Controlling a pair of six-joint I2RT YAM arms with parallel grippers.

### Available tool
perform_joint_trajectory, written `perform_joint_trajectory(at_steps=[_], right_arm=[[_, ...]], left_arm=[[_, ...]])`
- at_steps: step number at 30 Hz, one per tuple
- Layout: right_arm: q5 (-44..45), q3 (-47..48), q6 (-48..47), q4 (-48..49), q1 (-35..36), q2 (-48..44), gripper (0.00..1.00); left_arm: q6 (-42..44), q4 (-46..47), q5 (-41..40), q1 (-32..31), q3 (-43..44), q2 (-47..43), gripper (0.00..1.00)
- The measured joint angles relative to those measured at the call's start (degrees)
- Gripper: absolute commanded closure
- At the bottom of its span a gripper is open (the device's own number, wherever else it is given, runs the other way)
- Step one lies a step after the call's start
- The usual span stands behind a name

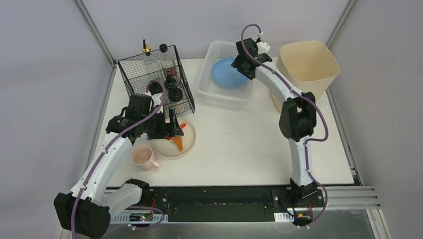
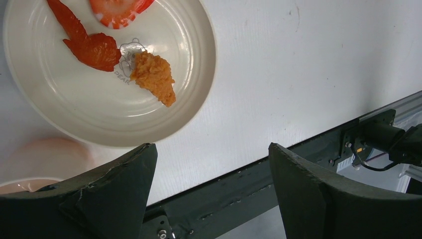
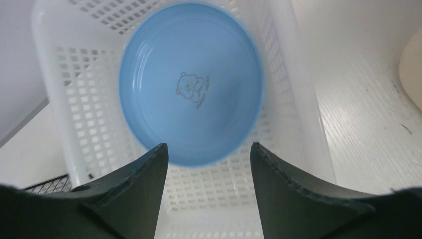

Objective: Clear the kitchen counter

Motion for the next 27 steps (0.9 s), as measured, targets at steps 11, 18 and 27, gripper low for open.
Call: perform_joint_trajectory(at_steps=[11, 18, 27], right_arm=[[-5.4, -4.9, -8.8, -3.6, 3.5, -11.1, 0.58], [-11.1, -3.8, -15.1, -8.3, 3.5, -9.5, 0.81], [-16.4, -5.9, -19.3, -7.4, 3.9, -6.5, 0.88]], left_arm=[[0.0, 0.0, -1.4, -0.3, 0.0, 0.5, 0.15], [0.0, -0.4, -2.6, -1.5, 0.0, 1.0, 0.15], [0.0, -0.4, -3.2, -1.9, 0.0, 1.0, 0.15]])
